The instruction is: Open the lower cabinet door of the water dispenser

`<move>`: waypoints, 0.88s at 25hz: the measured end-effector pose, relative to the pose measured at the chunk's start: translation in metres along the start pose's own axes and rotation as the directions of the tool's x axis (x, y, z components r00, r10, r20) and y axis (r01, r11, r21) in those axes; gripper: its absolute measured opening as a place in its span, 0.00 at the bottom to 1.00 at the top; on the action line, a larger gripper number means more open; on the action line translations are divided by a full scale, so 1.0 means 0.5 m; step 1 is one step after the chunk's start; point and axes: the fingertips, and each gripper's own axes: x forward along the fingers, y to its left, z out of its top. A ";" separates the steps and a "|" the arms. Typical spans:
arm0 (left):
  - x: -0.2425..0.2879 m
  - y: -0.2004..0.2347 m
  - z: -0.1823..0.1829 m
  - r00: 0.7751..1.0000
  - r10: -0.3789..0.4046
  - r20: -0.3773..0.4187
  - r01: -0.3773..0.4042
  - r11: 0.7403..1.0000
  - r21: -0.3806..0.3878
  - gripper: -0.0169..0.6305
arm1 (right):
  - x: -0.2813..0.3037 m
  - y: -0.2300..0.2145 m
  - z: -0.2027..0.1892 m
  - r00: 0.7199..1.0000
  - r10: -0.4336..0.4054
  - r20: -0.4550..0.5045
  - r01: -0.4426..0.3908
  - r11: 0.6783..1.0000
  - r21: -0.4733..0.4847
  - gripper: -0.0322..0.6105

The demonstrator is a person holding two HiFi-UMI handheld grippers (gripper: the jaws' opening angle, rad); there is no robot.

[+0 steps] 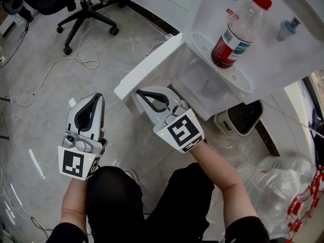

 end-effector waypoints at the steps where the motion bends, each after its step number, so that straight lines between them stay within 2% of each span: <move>1: 0.002 -0.003 0.001 1.000 -0.002 0.002 0.002 1.000 -0.003 0.04 | -0.006 -0.005 -0.001 1.000 -0.010 0.002 0.010 1.000 0.003 0.06; 3: 0.005 -0.011 0.004 1.000 -0.007 0.011 0.007 1.000 -0.009 0.04 | -0.020 -0.017 -0.001 1.000 -0.027 0.006 0.027 1.000 -0.003 0.06; 7: 0.012 -0.024 0.015 0.999 -0.012 0.035 0.013 1.000 -0.022 0.04 | -0.053 -0.033 0.003 0.999 -0.035 0.022 0.037 0.995 -0.092 0.06; 22: 0.049 -0.079 0.039 0.997 -0.017 0.072 0.020 0.999 -0.040 0.04 | -0.199 -0.095 0.022 0.984 -0.155 0.086 0.160 0.986 -0.050 0.06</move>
